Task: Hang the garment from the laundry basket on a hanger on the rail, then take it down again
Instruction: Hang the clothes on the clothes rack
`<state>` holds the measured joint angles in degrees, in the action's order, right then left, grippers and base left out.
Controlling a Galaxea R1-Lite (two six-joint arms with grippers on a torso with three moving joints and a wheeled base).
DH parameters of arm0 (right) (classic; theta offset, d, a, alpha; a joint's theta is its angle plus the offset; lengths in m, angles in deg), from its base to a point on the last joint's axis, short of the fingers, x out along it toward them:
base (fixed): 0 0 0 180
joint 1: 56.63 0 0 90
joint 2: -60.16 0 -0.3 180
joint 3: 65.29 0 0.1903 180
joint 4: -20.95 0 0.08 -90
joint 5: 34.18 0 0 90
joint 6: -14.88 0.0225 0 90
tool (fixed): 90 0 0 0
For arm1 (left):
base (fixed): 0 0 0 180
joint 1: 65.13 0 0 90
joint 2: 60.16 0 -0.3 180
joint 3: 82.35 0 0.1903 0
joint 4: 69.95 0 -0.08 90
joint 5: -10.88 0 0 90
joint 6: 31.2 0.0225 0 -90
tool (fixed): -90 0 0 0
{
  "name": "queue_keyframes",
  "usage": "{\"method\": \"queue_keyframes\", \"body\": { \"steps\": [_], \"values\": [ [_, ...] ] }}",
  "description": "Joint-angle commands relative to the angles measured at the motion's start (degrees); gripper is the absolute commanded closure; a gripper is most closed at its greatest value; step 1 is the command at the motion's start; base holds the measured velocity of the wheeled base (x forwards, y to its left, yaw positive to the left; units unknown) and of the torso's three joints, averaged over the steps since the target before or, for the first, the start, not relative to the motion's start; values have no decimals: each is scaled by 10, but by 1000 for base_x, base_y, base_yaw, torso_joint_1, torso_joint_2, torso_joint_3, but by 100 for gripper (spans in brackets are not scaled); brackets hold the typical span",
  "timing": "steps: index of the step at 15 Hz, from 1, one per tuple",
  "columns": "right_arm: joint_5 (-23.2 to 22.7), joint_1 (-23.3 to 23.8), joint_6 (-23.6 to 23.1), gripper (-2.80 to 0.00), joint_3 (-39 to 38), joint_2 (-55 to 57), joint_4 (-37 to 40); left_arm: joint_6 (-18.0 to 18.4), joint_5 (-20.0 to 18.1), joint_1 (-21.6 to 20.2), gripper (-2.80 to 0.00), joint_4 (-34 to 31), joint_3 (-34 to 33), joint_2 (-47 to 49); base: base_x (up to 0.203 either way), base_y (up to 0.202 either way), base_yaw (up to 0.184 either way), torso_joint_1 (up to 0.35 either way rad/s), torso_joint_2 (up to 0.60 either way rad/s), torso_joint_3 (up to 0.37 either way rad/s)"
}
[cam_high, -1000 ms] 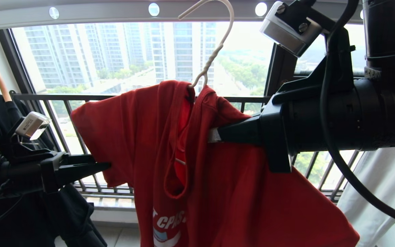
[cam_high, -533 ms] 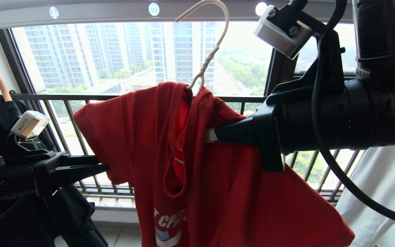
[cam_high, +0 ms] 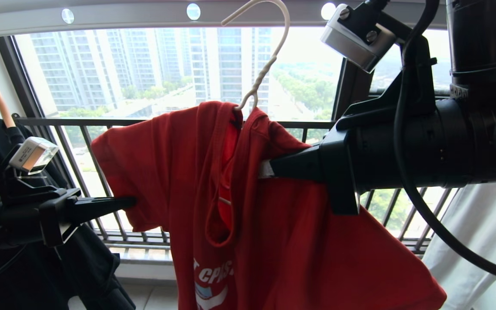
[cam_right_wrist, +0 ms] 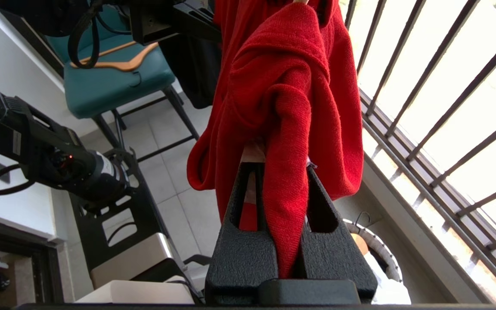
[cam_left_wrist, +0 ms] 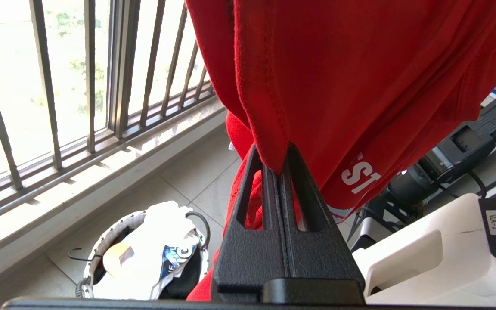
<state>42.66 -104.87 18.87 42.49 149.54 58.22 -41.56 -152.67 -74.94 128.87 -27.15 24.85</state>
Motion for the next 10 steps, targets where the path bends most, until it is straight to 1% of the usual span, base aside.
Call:
{"method": "queue_keyframes", "body": {
  "steps": [1, 3, 5, 7, 10],
  "values": [
    [0, 1, 1, 0, -2, -5, 3, -2, -3, -25, 0, 14, 1, -3, 0, 0, 0, 0, 0, 0],
    [1, 2, 1, 0, -3, -9, 4, -3, -3, -54, 0, 37, 1, -9, 0, 0, 0, 0, 0, 0],
    [2, 3, 1, 0, -6, -13, 5, -4, -3, -75, 0, 40, 3, -17, 0, 0, 0, 0, 0, 0],
    [2, 7, 1, 0, -11, -20, 6, -7, -1, -80, 0, 40, 4, -9, 0, 0, 0, 0, 0, 0],
    [3, 17, 1, 0, -19, -21, 6, -8, 1, -127, 0, 40, 20, 2, 0, 0, 0, 0, 0, 0]
  ]
}}
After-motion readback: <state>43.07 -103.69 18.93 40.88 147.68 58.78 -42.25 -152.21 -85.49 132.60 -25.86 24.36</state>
